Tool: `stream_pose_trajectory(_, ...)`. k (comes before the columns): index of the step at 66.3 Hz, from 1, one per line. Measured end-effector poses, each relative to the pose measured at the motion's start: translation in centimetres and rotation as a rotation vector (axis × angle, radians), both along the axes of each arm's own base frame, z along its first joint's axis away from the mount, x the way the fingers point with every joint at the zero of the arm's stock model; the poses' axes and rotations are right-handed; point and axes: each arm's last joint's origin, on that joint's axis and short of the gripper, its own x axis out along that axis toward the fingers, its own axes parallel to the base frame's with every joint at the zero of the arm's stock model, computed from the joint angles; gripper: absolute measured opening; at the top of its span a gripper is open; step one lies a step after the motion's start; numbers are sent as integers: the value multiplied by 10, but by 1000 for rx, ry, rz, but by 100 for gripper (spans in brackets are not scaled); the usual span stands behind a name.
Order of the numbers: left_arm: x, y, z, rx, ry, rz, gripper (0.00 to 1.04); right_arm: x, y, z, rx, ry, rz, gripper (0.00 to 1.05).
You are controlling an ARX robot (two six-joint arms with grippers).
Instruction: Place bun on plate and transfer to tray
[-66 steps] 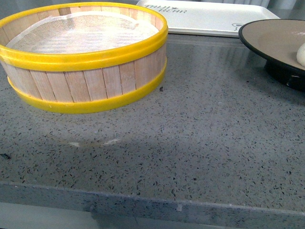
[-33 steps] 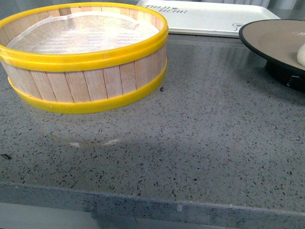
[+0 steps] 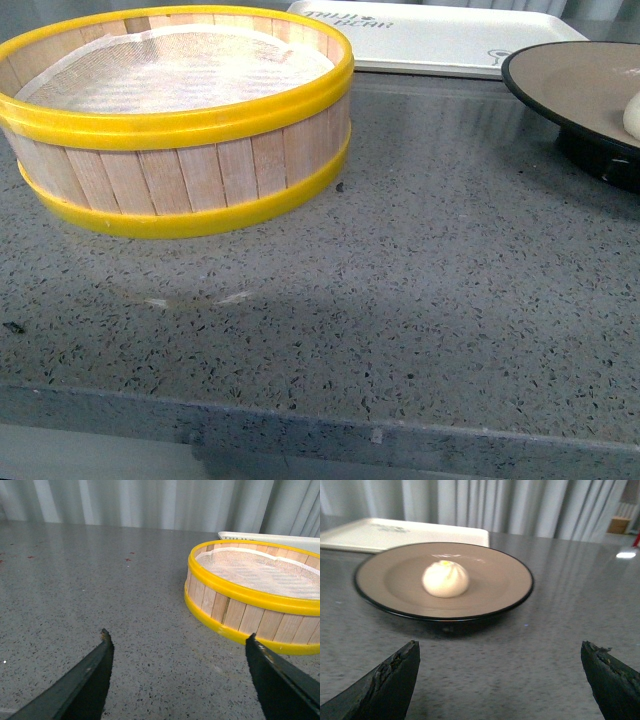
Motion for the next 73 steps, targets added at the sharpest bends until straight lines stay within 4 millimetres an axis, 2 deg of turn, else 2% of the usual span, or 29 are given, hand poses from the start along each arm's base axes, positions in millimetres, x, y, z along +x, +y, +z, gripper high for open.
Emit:
stream_pose_trajectory(2,0,0,0,0,0,1,100,3,-1,6,-67,-1,-16,96)
stream_pose_trajectory(15,0,0,0,0,0,0,98,26,-18,54,-108,-139,1,96)
stream_pose_trajectory(23,0,0,0,0,0,0,98,47,-44,76,6,-156,-12,96)
stream_pose_trajectory(29,0,0,0,0,0,0,98,65,-74,83,202,-102,-39,96)
stream_pose_trajectory(38,0,0,0,0,0,0,98,88,-125,72,596,8,-106,96)
stream_pose_trajectory(46,0,0,0,0,0,0,98,98,-147,54,864,95,-132,96)
stream_pose_trajectory(57,0,0,0,0,0,0,98,107,-149,39,1071,179,-108,96)
stream_pose_trajectory(73,0,0,0,0,0,0,98,122,-129,34,1199,254,-23,96)
